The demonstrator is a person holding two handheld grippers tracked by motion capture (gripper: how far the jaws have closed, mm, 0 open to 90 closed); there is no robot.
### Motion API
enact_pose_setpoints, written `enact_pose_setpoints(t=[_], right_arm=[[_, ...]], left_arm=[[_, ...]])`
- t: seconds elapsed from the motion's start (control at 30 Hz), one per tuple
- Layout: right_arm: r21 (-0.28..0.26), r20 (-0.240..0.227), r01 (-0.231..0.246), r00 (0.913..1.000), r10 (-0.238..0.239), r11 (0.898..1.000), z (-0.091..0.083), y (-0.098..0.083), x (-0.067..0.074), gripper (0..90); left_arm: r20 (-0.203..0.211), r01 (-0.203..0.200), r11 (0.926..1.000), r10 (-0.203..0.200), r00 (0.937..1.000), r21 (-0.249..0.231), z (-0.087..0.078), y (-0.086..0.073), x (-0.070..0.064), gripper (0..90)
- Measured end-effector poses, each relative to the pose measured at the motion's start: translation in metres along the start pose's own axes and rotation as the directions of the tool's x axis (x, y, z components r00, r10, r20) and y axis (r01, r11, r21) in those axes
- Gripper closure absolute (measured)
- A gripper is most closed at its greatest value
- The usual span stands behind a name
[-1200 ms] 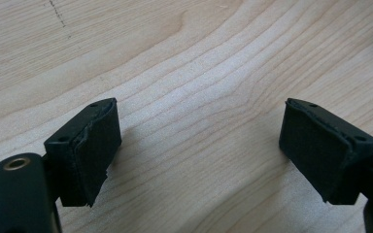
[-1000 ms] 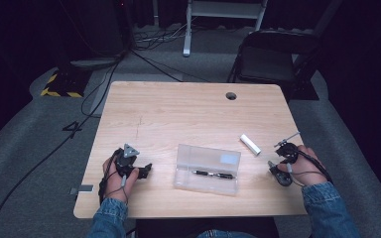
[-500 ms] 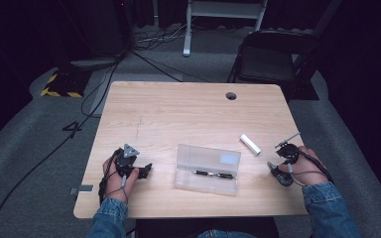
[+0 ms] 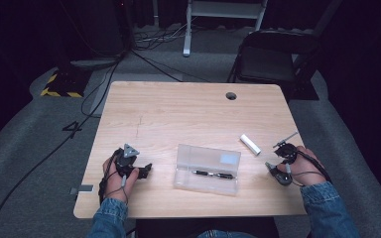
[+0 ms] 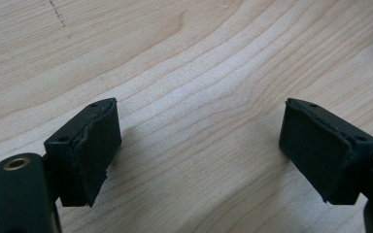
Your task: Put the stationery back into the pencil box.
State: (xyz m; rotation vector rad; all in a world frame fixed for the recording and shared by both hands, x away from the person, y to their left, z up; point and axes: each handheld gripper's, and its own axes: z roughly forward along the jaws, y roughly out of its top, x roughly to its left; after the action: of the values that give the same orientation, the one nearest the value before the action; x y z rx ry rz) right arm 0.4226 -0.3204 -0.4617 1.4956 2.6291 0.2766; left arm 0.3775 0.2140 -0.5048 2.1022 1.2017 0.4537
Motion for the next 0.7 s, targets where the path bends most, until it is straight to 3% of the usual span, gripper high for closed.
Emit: enact_pose_setpoints(t=[0.7], right_arm=[[-0.116, -0.003, 0.006, 1.0, -0.007, 0.993, -0.02, 0.004, 0.002, 53.4]], left_arm=[[-0.002, 0.001, 1.0, -0.001, 1.0, -0.001, 0.0, 0.0, 0.0, 15.7]])
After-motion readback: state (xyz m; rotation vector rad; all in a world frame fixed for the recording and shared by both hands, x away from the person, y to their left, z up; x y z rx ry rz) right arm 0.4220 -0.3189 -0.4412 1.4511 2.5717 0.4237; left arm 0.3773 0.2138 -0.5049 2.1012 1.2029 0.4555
